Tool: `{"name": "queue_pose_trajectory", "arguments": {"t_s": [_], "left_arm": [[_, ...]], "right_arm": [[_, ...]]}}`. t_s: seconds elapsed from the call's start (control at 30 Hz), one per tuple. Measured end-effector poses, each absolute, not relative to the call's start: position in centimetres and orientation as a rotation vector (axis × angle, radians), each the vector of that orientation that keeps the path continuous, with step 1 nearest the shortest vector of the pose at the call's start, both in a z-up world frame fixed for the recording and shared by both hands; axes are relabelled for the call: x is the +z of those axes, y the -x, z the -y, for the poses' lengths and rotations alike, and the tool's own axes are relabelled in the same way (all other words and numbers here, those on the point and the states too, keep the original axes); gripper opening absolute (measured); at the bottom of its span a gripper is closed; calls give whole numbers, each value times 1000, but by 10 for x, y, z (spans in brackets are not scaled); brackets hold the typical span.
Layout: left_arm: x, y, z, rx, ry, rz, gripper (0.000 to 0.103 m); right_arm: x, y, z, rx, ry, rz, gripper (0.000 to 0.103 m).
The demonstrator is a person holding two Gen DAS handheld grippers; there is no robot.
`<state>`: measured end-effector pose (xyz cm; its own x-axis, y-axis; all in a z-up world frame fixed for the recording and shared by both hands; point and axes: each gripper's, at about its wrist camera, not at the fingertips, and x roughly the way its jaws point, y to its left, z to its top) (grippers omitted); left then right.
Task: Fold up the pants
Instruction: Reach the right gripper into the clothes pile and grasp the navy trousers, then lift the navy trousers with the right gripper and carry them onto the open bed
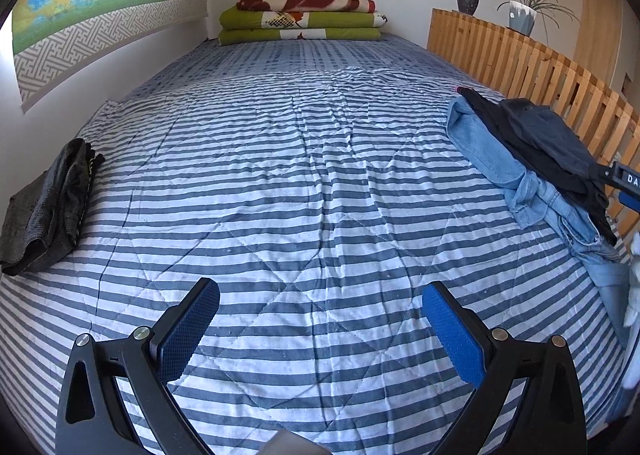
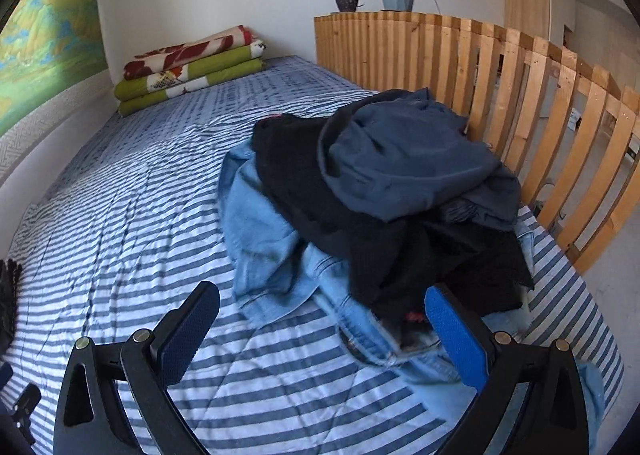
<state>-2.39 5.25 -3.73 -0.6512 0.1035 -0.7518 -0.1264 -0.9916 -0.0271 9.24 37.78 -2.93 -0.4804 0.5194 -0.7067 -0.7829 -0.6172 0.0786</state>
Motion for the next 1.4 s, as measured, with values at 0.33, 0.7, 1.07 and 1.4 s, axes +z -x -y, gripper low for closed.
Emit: {"name": "queue_pose_trajectory", "arguments": {"t_s": [0.33,0.7,1.07,1.4], "left_arm": [[-49,40,-55,2736,1274,-71,103],[-55,55,-37,2747,1306,-33,101],[-26,38,-2,2805,1231,56,100],[12,13,91,2944,1142,246,100]], "right_arm": [[-46,-48,-493,1996,972,-455,101],[-69,-15,-533,1974,1162,-487,7],[61,4,-429,2257,1045,-377,4],[145,99,-212,2692,1109,-246,4]]}}
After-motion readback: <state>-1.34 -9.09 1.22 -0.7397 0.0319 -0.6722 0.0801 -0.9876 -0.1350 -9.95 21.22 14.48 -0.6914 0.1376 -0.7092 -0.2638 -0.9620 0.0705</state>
